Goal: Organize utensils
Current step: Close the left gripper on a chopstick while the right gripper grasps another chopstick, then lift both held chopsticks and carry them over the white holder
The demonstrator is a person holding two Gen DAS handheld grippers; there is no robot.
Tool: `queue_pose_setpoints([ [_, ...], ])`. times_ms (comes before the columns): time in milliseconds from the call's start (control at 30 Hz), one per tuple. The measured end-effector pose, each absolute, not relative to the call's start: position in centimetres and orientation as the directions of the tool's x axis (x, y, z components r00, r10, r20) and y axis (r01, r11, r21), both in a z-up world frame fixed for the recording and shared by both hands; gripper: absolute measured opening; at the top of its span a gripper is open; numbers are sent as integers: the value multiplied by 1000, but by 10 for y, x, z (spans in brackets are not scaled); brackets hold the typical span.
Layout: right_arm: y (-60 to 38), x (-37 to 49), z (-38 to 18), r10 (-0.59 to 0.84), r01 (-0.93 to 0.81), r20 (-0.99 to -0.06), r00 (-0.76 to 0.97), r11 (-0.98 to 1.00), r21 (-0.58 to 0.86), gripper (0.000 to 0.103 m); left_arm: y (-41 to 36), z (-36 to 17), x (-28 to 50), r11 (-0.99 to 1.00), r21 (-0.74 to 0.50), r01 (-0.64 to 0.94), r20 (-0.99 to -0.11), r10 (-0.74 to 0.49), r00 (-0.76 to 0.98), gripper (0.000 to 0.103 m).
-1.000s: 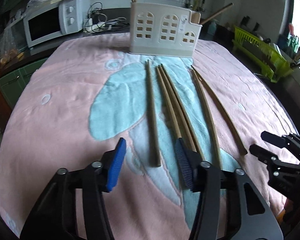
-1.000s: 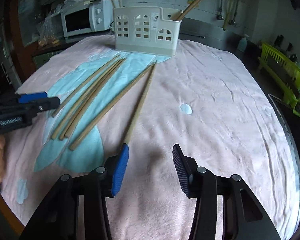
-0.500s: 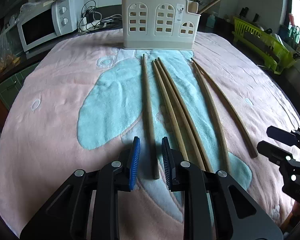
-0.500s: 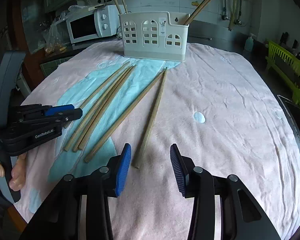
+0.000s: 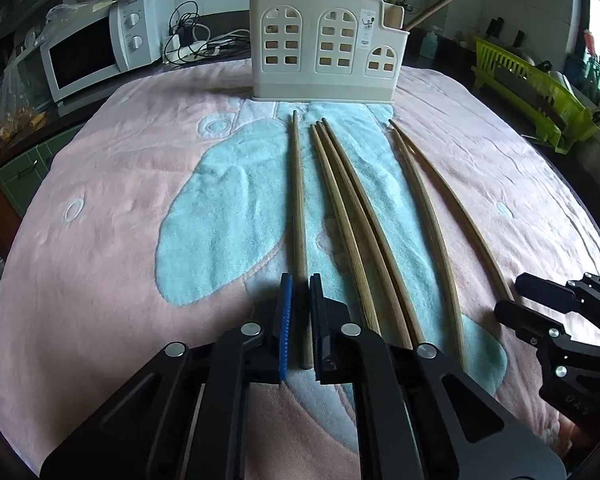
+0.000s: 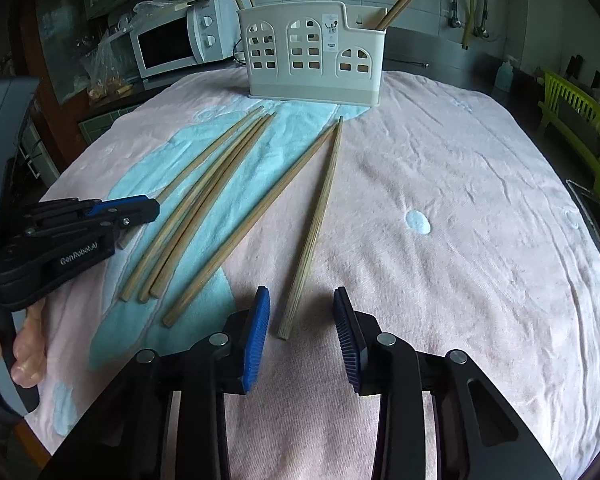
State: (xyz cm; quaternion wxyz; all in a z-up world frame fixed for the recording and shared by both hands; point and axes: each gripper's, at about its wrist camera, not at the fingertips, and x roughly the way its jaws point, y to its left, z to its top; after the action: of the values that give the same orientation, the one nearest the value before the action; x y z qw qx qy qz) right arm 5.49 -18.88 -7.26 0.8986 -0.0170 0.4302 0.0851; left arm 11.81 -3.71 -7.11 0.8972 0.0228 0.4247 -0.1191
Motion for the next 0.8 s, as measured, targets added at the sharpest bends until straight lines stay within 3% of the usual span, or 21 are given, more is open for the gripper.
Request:
queue_pose_setpoints([
  [167, -187, 55, -73, 108, -157, -775, 623, 988, 12, 24, -34, -70, 120, 972, -86, 221, -766, -206, 608, 5],
  [267, -188, 55, -73, 104, -146, -773, 626, 989, 14, 10, -32, -68, 119, 970, -92, 224, -762, -213, 612, 5],
  [533, -198, 50, -63, 111, -132, -748, 655, 991, 32, 7, -19, -51, 112, 968, -116, 222, -716, -236, 657, 5],
  [800, -205, 43, -25, 121, -145, -653, 748, 989, 17, 7, -12, -19, 105, 968, -114, 225, -631, -246, 736, 5],
])
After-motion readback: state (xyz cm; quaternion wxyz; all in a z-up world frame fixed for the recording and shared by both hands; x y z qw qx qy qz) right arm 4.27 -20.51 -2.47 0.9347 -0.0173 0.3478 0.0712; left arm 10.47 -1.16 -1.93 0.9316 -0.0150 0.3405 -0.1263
